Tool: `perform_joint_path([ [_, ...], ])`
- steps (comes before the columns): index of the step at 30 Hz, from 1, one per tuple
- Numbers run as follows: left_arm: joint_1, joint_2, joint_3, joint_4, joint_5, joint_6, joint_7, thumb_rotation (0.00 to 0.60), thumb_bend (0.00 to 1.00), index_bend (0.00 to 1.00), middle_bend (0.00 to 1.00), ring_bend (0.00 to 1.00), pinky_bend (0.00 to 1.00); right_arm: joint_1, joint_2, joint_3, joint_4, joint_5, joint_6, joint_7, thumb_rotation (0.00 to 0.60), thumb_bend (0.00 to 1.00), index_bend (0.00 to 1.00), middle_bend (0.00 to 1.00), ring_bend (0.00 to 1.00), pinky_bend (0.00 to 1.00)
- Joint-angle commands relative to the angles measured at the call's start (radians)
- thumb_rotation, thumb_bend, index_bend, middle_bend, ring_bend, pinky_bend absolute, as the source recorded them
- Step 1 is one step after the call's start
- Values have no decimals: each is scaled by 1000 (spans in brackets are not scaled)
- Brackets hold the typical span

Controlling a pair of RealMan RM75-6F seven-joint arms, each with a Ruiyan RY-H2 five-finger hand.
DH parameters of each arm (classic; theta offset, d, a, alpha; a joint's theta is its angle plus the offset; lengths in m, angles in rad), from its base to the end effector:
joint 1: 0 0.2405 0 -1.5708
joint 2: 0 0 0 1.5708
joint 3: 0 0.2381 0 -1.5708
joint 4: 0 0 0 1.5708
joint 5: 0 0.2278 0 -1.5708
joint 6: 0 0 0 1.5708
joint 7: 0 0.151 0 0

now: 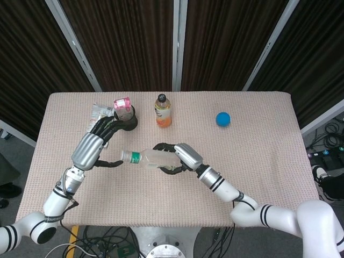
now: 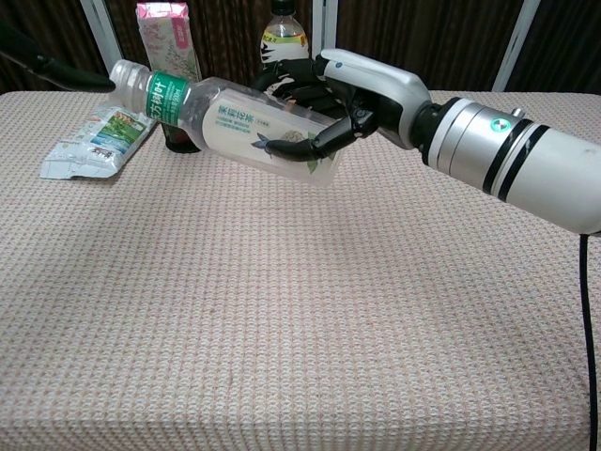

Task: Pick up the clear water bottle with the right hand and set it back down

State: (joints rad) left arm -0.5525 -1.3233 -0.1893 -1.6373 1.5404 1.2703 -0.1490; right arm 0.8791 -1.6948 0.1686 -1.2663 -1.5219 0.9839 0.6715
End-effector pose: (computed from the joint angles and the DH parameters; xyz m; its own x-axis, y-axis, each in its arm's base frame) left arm -0.1341 0.3092 0.0626 0.0773 0.0787 0.9939 0.8681 -0.4956 -0.0283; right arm -0.0587 -0.3427 -0.0691 -0.1326 -0.5681 0.8122 -0.7907 -0.4335 -0.4322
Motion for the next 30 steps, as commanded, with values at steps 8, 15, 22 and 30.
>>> perform_joint_path([
  [8, 3, 12, 17, -13, 5, 2, 16, 600, 0, 162, 115, 0, 0, -7, 3, 3, -2, 2, 21, 6, 600, 755, 617, 532, 430, 501],
  [15, -1, 7, 19, -12, -2, 1, 25, 600, 0, 162, 115, 0, 0, -15, 20, -4, -29, -10, 42, 4, 600, 758, 621, 536, 435, 507],
  [22, -7, 7, 12, -14, 2, 10, 25, 600, 0, 162, 115, 0, 0, -7, 10, -7, -21, -7, 26, 0, 600, 762, 621, 537, 436, 509],
  [30, -6, 11, 16, -22, 10, 20, 28, 600, 0, 162, 115, 0, 0, -1, 2, -12, -9, -8, 17, 3, 600, 764, 622, 537, 436, 510],
])
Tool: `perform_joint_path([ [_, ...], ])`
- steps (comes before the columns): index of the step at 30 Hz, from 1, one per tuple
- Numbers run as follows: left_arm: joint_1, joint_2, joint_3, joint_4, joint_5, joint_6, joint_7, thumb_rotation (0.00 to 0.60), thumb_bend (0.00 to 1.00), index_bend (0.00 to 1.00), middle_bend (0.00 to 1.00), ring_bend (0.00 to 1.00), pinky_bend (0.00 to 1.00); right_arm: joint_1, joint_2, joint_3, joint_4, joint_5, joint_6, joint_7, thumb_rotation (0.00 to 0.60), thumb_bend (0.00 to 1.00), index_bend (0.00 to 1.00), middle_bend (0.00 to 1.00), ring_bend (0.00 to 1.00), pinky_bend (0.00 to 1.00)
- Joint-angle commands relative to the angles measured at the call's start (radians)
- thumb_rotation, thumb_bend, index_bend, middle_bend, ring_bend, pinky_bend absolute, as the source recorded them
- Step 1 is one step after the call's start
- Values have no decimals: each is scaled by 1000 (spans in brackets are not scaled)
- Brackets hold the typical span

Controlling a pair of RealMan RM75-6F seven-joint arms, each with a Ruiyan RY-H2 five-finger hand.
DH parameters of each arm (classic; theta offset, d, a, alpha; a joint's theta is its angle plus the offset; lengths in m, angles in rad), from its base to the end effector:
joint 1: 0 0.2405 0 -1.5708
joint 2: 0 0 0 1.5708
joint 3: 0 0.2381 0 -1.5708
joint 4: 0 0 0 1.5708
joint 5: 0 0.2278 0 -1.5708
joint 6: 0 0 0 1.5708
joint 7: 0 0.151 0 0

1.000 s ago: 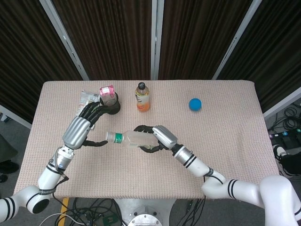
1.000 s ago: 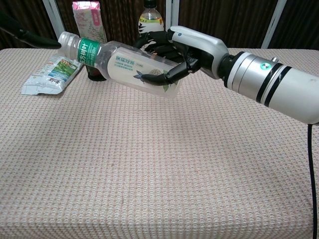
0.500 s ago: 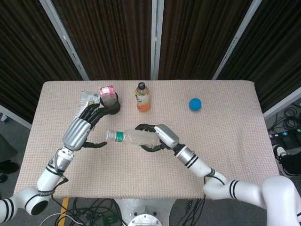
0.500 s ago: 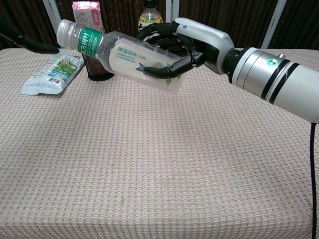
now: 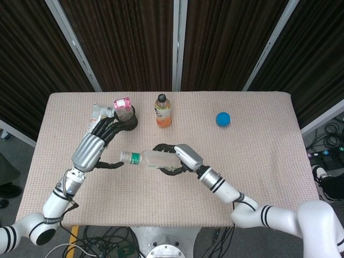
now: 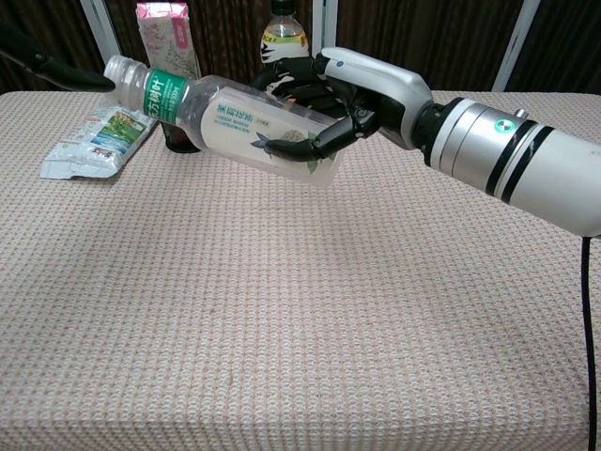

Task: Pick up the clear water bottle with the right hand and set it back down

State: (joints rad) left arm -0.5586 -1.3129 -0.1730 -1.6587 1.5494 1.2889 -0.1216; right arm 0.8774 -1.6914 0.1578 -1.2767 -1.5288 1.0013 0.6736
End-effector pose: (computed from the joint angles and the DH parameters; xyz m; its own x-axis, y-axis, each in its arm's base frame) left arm -0.1300 0.3043 0.0639 0.0948 0.0679 0.9932 0.8571 -0.5131 -0.0467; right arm -0.0583 -0.3388 -0.0683 -0.1336 -0.5703 0.8105 -0.7828 -0.4409 -0.4392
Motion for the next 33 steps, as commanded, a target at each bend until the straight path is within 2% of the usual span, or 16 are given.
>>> perform_joint_path([
  [1, 1, 3, 0, -4, 3, 4, 2, 600, 0, 162, 115, 0, 0, 1, -2, -1, 2, -3, 1, 1, 600, 764, 622, 537, 435, 510],
  [23, 10, 21, 18, -14, 0, 3, 17, 600, 0, 163, 115, 0, 0, -14, -7, -5, 8, -19, 51, 31, 600, 766, 626, 540, 436, 512],
  [27, 8, 32, 32, -14, 20, -6, -18, 600, 9, 227, 115, 0, 0, -17, -4, -3, 11, -17, 56, 37, 600, 766, 626, 540, 436, 513],
  [33, -3, 20, 42, 18, 52, -5, -80, 600, 104, 314, 118, 0, 0, -20, 0, -6, 8, -19, 60, 47, 600, 766, 630, 543, 442, 517],
])
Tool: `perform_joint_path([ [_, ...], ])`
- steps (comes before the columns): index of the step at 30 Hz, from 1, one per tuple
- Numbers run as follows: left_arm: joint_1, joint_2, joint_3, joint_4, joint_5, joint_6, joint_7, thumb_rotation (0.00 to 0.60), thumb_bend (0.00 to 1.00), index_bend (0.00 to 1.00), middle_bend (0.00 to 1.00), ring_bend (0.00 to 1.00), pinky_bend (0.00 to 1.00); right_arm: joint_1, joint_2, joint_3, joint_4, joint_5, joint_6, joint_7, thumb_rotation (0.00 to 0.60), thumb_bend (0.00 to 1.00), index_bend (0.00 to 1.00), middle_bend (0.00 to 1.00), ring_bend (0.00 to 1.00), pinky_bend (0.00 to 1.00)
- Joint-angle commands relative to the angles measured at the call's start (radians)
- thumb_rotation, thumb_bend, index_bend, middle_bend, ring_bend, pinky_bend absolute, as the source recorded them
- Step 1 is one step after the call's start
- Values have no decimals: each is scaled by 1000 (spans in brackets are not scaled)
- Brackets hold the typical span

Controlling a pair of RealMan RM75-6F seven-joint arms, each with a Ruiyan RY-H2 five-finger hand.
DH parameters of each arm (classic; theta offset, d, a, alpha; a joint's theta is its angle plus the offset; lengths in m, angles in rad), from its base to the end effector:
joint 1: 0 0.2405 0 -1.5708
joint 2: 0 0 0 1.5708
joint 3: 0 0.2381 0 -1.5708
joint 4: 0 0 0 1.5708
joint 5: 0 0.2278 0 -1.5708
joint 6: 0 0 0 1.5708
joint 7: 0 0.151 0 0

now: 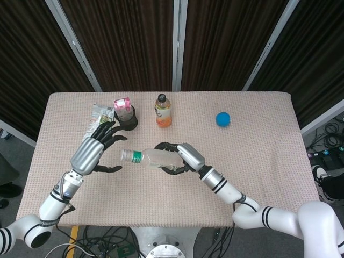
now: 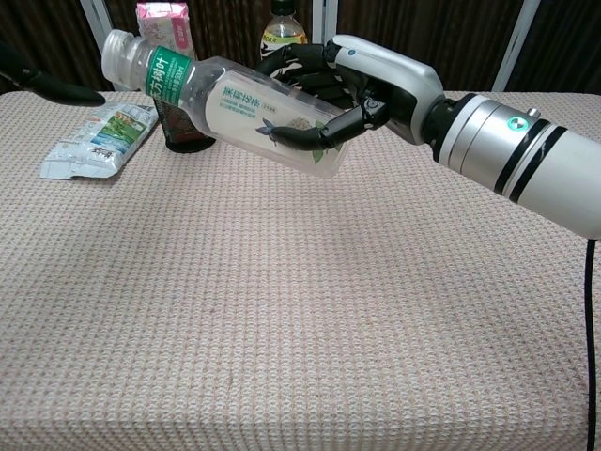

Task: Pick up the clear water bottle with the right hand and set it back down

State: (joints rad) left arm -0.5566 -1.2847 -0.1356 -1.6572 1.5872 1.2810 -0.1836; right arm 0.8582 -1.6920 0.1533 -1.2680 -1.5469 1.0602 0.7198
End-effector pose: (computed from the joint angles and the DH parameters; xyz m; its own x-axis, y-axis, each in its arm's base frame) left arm -0.1373 0.2972 0.0628 0.1005 0.1218 0.9875 0.8492 -0.5276 -0.0213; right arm -0.0624 -0.3383 -0.0610 -0.1879 -0.5562 0.8095 -0.7590 -0.4409 -0.4791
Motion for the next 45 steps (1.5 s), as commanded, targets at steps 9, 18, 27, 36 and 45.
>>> perform_joint_path([
  [9, -7, -25, 4, 48, 29, 25, -20, 600, 189, 343, 137, 0, 0, -2, 6, -3, -3, -4, 3, 13, 600, 766, 631, 545, 443, 517],
  [18, -10, -25, 9, 46, 34, 25, -12, 600, 235, 365, 138, 0, 0, -2, 7, -2, -1, -1, 3, 16, 600, 766, 634, 548, 443, 518],
  [27, -22, -35, 3, 60, 26, 17, -14, 600, 235, 384, 138, 0, 0, 1, 5, -1, 1, 0, -2, 18, 600, 766, 635, 549, 443, 518],
  [36, -23, -34, 8, 60, 28, 18, -16, 600, 246, 410, 137, 0, 0, 4, 3, 0, 7, 4, -8, 19, 600, 766, 636, 550, 443, 518],
  [45, -29, -38, 8, 66, 24, 12, -26, 600, 264, 423, 137, 0, 0, 4, -2, 2, 13, 5, -7, 25, 600, 765, 637, 550, 443, 519],
])
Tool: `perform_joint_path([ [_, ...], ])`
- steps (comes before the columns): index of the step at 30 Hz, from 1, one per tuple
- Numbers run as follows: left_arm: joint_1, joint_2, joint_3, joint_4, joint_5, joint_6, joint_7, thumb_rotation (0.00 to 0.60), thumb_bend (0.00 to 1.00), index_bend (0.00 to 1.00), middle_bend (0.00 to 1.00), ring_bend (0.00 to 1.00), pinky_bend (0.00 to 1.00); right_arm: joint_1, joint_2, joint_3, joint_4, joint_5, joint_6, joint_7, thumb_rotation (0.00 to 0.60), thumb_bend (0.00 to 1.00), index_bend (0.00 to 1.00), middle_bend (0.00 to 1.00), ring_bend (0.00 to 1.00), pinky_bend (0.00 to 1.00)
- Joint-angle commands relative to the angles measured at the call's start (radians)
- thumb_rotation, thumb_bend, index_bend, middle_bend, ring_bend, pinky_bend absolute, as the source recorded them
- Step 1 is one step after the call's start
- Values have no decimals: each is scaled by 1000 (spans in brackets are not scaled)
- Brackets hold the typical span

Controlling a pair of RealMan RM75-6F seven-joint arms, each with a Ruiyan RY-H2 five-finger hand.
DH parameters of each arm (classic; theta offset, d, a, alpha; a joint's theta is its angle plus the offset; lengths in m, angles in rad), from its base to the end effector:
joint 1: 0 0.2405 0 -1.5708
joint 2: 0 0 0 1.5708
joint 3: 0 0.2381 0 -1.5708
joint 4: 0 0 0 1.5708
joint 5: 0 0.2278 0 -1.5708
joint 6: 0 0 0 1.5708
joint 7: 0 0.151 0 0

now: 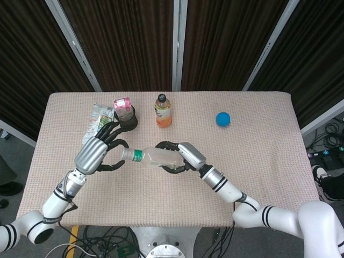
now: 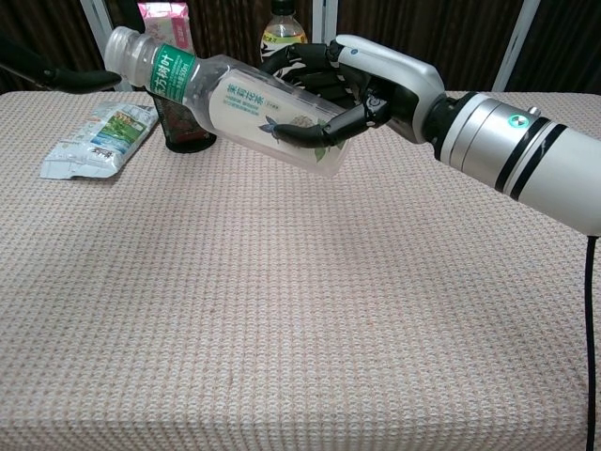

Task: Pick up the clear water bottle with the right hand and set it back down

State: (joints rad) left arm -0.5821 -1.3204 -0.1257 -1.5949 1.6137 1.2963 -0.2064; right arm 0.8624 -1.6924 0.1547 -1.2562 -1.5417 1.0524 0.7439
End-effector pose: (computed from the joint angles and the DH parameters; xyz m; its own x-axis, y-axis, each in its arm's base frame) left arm -0.1361 0.3023 0.0559 0.1095 0.1125 0.9876 0.8271 -0.5614 -0.0277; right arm -0.0639 -0.3416 -0.0612 -0.2000 -0.5626 0.8021 -0.7613 -0.4261 -0.4887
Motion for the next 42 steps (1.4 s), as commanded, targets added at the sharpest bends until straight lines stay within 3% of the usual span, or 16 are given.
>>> perform_joint_path([
  [1, -5, -4, -4, 6, -4, -5, -6, 600, 265, 426, 138, 0, 0, 0, -3, 1, 2, 0, 1, 2, 600, 765, 637, 551, 443, 518],
  [21, 7, 3, -4, 9, -7, 24, -8, 600, 278, 468, 144, 0, 0, -5, 2, -6, 12, -6, 10, 14, 600, 765, 643, 556, 443, 519],
  [28, 27, 37, 21, 30, -54, -20, 30, 600, 280, 469, 144, 0, 0, -23, 90, -54, -1, -30, -10, -69, 600, 765, 643, 556, 443, 519],
  [35, 29, 66, 74, 15, -208, -194, 327, 600, 276, 460, 144, 0, 0, -44, 212, -73, -62, -15, -38, -171, 600, 765, 643, 556, 443, 518],
  [39, 3, 57, 75, -35, -341, -294, 486, 600, 275, 391, 143, 0, 0, -28, 248, -74, -84, 8, -100, -268, 600, 765, 643, 556, 442, 519],
  [42, -11, 32, 68, -42, -391, -322, 526, 600, 261, 337, 143, 0, 0, -16, 245, -72, -92, 31, -142, -312, 600, 765, 643, 556, 441, 518],
])
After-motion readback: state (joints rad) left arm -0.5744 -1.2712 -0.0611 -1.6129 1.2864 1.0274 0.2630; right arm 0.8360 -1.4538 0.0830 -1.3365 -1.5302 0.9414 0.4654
